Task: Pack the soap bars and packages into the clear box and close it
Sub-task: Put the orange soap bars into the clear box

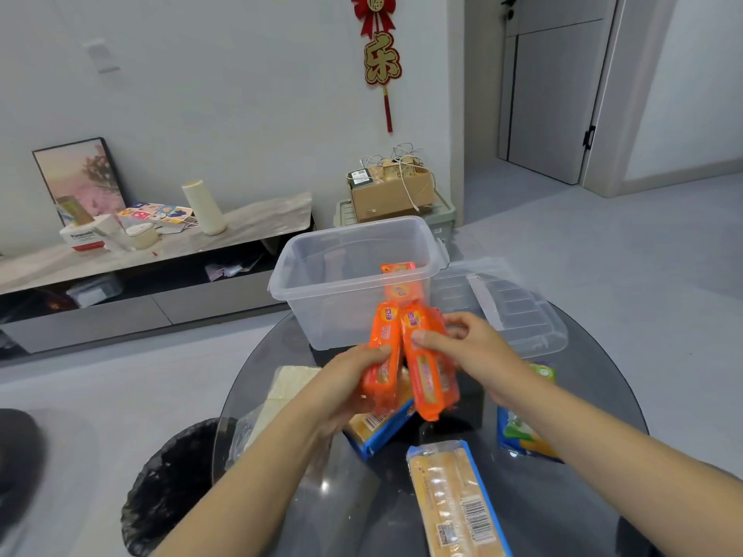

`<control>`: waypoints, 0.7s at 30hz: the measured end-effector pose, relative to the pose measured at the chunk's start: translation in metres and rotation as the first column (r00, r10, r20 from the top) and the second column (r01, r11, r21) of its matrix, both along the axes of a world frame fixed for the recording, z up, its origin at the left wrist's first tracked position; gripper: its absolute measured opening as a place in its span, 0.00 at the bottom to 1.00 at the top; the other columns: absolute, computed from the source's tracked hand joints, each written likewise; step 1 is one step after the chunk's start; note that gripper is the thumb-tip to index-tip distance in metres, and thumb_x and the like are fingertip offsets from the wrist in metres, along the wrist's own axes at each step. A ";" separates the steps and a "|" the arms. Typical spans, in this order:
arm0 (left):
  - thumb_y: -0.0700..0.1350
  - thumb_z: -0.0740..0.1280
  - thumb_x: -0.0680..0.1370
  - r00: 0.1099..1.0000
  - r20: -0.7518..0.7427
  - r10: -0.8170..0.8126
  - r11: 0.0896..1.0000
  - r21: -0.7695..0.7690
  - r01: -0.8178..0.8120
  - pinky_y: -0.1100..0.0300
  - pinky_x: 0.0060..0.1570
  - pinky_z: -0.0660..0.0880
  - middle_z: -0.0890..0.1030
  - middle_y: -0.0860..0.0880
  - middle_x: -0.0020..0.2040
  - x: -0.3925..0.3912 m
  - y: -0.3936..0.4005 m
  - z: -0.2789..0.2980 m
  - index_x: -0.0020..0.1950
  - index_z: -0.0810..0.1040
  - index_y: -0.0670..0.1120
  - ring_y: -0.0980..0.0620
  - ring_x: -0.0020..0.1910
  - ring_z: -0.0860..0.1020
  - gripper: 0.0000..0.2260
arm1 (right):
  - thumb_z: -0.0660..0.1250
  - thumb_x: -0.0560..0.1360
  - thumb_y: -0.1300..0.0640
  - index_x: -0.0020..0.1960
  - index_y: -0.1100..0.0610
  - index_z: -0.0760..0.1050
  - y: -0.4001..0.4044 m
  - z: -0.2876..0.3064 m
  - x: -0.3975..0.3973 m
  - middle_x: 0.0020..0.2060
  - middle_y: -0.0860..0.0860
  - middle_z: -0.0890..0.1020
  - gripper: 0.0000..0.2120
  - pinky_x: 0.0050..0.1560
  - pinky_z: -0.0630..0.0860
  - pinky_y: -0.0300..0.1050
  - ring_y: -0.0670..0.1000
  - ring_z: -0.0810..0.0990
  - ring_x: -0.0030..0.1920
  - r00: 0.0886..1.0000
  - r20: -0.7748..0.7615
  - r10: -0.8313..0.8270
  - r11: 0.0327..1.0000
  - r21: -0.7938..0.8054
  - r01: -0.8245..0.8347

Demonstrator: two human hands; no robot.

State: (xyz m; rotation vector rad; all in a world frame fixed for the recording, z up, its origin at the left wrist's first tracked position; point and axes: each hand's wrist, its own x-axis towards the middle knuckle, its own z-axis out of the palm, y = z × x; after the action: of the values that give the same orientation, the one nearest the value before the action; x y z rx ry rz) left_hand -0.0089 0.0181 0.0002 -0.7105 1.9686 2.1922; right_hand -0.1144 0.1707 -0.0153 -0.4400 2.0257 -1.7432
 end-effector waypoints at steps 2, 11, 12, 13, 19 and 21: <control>0.47 0.61 0.79 0.998 -0.060 0.023 0.970 0.242 -0.007 0.41 0.54 0.76 0.84 0.41 0.52 -0.001 0.005 0.001 0.60 0.76 0.43 0.43 0.50 0.83 0.14 | 0.75 0.62 0.43 0.54 0.51 0.70 -0.009 0.007 0.007 0.48 0.49 0.81 0.25 0.35 0.75 0.38 0.45 0.82 0.43 0.997 0.072 -0.034 0.994 -0.104 0.041; 0.53 0.64 0.73 0.937 -0.334 0.104 0.941 0.339 0.016 0.47 0.50 0.80 0.83 0.41 0.56 -0.008 0.011 0.002 0.66 0.72 0.43 0.43 0.54 0.82 0.24 | 0.74 0.62 0.39 0.58 0.49 0.60 -0.037 0.026 0.021 0.52 0.54 0.79 0.34 0.45 0.82 0.53 0.56 0.83 0.48 0.933 0.352 -0.067 0.936 -0.301 0.181; 0.57 0.65 0.72 0.939 -0.341 0.047 0.975 0.221 0.031 0.47 0.50 0.80 0.82 0.41 0.58 -0.009 0.009 0.005 0.66 0.72 0.45 0.42 0.56 0.82 0.27 | 0.74 0.62 0.39 0.58 0.49 0.59 -0.038 0.030 0.019 0.52 0.54 0.79 0.34 0.46 0.82 0.55 0.56 0.83 0.49 0.936 0.346 -0.067 0.939 -0.295 0.176; 0.60 0.67 0.70 0.944 -0.331 -0.013 0.994 0.097 0.048 0.46 0.49 0.79 0.82 0.41 0.59 -0.010 0.009 0.008 0.67 0.72 0.45 0.41 0.56 0.81 0.30 | 0.73 0.63 0.39 0.58 0.49 0.59 -0.039 0.033 0.017 0.52 0.54 0.78 0.33 0.49 0.82 0.57 0.57 0.83 0.49 0.940 0.335 -0.068 0.945 -0.281 0.169; 0.44 0.69 0.71 0.961 -0.270 0.061 0.998 0.009 -0.061 0.57 0.37 0.81 0.85 0.42 0.47 -0.029 -0.011 0.034 0.60 0.74 0.42 0.47 0.41 0.85 0.18 | 0.63 0.76 0.50 0.57 0.53 0.60 -0.054 0.064 -0.003 0.49 0.55 0.77 0.16 0.51 0.80 0.56 0.56 0.81 0.48 0.957 0.290 -0.010 0.965 -0.246 0.084; 0.45 0.65 0.75 0.963 -0.253 0.090 0.996 0.026 -0.086 0.60 0.33 0.80 0.84 0.44 0.44 -0.038 -0.020 0.047 0.57 0.75 0.43 0.50 0.37 0.84 0.11 | 0.62 0.78 0.54 0.61 0.56 0.63 -0.060 0.080 -0.013 0.45 0.54 0.78 0.15 0.46 0.79 0.52 0.53 0.80 0.43 0.962 0.265 0.060 0.965 -0.263 0.012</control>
State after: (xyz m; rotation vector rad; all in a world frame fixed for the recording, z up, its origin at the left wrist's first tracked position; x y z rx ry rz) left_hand -0.0470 -0.0024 0.0476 -0.5471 2.0694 2.4571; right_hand -0.1275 0.1105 0.0647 -0.2851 1.6025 -1.9473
